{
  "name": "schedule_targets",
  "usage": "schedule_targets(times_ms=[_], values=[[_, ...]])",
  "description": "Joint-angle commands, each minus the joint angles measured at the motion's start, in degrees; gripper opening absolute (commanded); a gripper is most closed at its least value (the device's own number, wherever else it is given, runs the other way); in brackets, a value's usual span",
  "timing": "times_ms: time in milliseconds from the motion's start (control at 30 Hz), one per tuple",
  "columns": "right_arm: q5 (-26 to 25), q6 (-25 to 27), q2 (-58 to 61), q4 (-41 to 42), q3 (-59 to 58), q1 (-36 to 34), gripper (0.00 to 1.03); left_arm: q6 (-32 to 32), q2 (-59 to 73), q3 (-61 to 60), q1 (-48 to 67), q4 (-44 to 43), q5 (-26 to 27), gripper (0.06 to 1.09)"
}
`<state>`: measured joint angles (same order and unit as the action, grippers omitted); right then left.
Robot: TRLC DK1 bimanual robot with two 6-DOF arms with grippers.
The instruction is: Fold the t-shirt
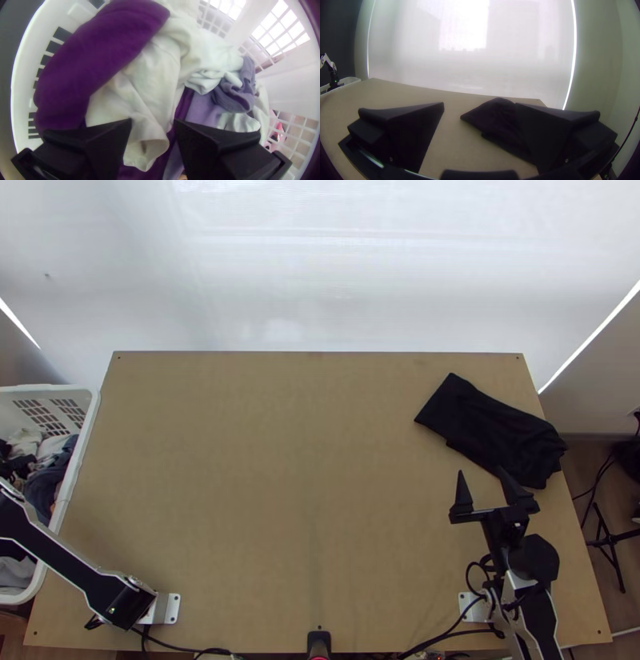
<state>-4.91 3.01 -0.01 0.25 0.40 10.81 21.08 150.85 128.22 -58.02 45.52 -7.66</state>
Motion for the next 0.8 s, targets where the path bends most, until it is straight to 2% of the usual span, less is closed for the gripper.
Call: schedule_targets(times_ms=[0,33,67,100,133,533,567,600,633,667,700,767], values=[[-0.01,-0.02,0.01,0.01,0.04,0.09,0.98,0.36,0.85,1.33,-0.25,-5.18,2.30,0.53],[-0.01,-0.02,0.01,0.01,0.04,0.00,0.98,0.72,0.85,1.41,-0.43,-5.18,2.56,0.50],[-0.10,-0.02,0.01,0.01,0.04,0.09,0.98,0.98,0.85,1.41,-0.52,-5.26,3.27,0.42],[-0.10,-0.02,0.01,0.01,-0.05,0.00,0.98,1.16,0.94,1.41,-0.69,-5.70,3.62,0.30],[-0.01,-0.02,0.01,0.01,0.04,0.00,0.98,1.86,1.12,1.41,-0.96,-5.79,5.02,0.09],[-0.01,-0.02,0.01,0.01,0.04,0.00,0.98,3.88,1.12,1.33,-2.98,-2.54,5.90,0.09],[-0.01,-0.02,0.01,0.01,-0.05,0.09,0.98,3.88,0.94,1.24,-3.06,-1.92,5.90,0.13],[-0.01,-0.02,0.01,0.01,0.04,0.00,0.98,3.35,0.50,0.98,-3.15,-1.22,5.90,0.35],[-0.10,-0.02,0.01,0.01,0.04,0.00,0.98,3.53,0.15,0.62,-3.24,-0.08,5.90,0.67],[-0.01,-0.02,0.01,0.01,0.04,0.00,0.98,3.97,0.06,0.62,-3.06,1.77,5.82,0.85],[-0.01,-0.02,0.01,0.01,0.04,0.09,0.98,4.14,-0.03,0.45,-2.80,2.82,5.73,0.89],[-0.01,-0.02,0.01,0.01,0.04,0.00,0.98,4.50,-0.29,0.18,-2.80,3.26,5.82,0.89]])
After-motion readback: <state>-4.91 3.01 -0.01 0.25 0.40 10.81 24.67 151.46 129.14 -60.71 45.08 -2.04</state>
